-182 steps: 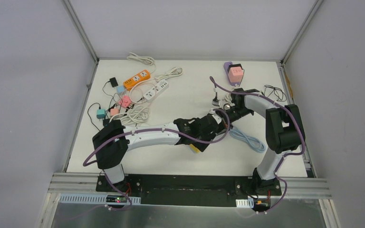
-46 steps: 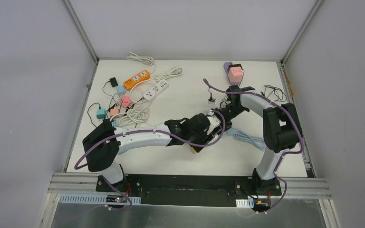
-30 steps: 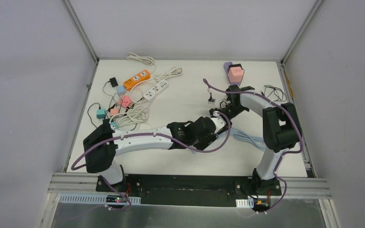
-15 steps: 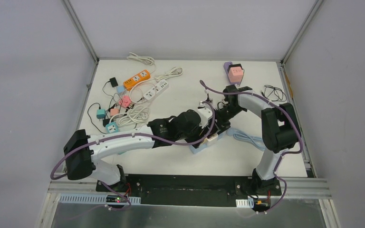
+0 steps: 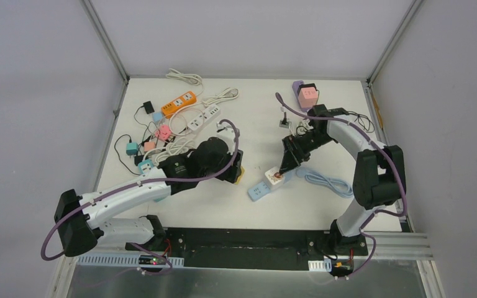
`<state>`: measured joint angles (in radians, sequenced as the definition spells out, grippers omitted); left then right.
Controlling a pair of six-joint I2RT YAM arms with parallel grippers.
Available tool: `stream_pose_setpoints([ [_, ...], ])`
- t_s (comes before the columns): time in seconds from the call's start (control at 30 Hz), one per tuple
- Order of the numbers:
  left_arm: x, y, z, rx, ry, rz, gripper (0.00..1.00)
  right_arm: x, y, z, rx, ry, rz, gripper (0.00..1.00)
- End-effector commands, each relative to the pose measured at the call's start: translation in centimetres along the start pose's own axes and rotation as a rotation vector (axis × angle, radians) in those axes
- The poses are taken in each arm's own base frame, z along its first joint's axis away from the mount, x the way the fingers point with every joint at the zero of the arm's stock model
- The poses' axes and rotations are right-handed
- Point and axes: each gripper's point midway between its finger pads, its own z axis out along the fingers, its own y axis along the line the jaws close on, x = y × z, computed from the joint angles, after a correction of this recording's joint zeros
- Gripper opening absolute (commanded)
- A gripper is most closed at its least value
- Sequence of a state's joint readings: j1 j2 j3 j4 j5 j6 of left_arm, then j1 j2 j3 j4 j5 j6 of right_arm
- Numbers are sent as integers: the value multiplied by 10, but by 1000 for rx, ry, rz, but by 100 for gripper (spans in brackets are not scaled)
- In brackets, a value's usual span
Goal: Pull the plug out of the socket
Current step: Place the plug at the center of the board.
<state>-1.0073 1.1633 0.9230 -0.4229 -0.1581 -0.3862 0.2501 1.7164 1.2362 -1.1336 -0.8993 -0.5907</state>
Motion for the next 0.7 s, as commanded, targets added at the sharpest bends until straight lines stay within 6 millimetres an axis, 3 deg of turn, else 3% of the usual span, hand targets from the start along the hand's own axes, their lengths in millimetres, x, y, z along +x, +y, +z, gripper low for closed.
stream_pose_setpoints([
  [0.0,-20,29,-16,-66,-68,-125,0,4,23,-18,-48,-60,-110,77],
  [0.27,-26,81,-17,-155,-68,-260,0,5,18,-43,-27,-161,-108,76],
  [0.67,-20,127,16,-265,14,-355,0,5,6,-54,-23,-220,-64,76],
])
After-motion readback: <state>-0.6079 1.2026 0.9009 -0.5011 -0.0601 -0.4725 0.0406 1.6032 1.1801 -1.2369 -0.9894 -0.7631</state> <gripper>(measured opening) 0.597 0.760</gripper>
